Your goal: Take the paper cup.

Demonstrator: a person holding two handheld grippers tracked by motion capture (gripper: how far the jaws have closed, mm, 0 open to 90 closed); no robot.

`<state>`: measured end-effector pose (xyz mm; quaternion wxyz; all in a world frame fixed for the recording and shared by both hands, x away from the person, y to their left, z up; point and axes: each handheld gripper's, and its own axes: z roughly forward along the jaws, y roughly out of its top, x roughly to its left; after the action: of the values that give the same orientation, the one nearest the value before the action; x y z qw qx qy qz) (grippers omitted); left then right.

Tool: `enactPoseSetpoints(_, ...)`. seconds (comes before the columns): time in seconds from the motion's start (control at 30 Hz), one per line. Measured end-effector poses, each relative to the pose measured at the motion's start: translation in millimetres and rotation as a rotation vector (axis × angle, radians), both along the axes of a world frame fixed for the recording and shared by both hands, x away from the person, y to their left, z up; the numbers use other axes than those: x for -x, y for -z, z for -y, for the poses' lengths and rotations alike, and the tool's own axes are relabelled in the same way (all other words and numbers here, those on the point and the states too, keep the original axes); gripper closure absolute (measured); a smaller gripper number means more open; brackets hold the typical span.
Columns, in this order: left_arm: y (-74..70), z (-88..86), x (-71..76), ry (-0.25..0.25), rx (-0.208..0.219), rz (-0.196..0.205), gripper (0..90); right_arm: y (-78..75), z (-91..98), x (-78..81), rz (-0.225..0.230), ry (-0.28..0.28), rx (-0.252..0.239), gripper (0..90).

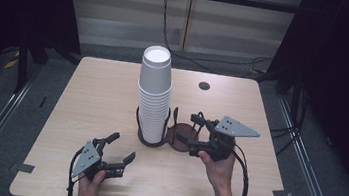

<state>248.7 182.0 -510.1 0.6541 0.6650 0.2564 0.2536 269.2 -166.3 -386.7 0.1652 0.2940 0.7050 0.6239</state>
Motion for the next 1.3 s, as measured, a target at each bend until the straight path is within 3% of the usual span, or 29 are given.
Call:
enactPoseSetpoints(0.63, 0.0, -0.1, -0.1, 0.0, -0.001, 0.001, 15.7, -44.3, -19.4, -24.2, 0.008, -0.077, 0.066, 20.6)
enactPoseSetpoints(0.97, 0.0, -0.2, 0.0, 0.0, -0.002, 0.001, 15.7, -74.3, -32.0, -42.7, -0.019, -0.124, 0.1, 15.5)
enactPoseSetpoints(1.3, 0.0, -0.1, 0.0, 0.002, -0.001, 0.001, 15.7, -98.9, -38.6, -61.6, -0.044, -0.124, 0.155, 13.3)
